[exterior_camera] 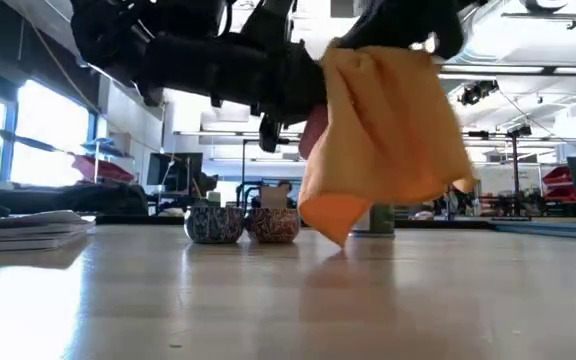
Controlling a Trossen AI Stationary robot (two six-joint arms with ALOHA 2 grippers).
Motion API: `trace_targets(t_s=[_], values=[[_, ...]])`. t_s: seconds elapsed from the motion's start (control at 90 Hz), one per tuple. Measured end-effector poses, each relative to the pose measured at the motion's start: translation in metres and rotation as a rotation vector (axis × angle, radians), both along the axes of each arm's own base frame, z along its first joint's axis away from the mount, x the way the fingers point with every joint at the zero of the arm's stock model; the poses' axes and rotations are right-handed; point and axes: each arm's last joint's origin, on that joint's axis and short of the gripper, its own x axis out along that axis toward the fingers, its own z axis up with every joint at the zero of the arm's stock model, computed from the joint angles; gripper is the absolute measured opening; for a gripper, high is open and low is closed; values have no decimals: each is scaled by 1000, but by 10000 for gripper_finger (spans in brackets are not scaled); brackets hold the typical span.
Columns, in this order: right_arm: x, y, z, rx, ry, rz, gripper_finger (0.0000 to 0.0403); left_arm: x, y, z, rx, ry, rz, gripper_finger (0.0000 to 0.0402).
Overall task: Apply microfiber cloth
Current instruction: Wipe the cellphone with the microfiber cloth
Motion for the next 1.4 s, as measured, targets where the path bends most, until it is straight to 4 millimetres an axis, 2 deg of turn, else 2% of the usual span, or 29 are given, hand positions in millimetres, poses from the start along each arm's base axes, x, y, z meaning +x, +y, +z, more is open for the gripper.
trace_targets(t_s=[0.122,0.222,0.411,0.589,0.789,0.933,1.089,1.222,1.322,1.4], values=[[-9,-3,16,-22,-47,1,0,0,-2,2,1,-18,-9,8],[-9,-6,24,17,-100,7,0,-1,-5,1,1,-7,-41,8],[-15,-8,6,81,46,-14,0,-2,-13,8,19,-56,-172,8],[-25,-3,8,36,59,-57,0,-2,-16,10,36,-81,-163,8],[-35,-2,38,-51,-77,-47,0,-2,-12,7,22,-47,-137,8],[-49,2,61,-95,-157,33,0,-2,-4,0,1,20,-88,8],[-61,6,75,2,-212,168,0,-1,3,-1,-26,32,-53,8],[-50,7,62,118,-160,238,0,1,6,4,-89,-17,-47,8],[-37,9,44,111,-84,222,0,1,6,7,-162,-37,-85,8],[-28,9,33,42,-49,182,0,1,5,8,-195,-48,-130,8]])
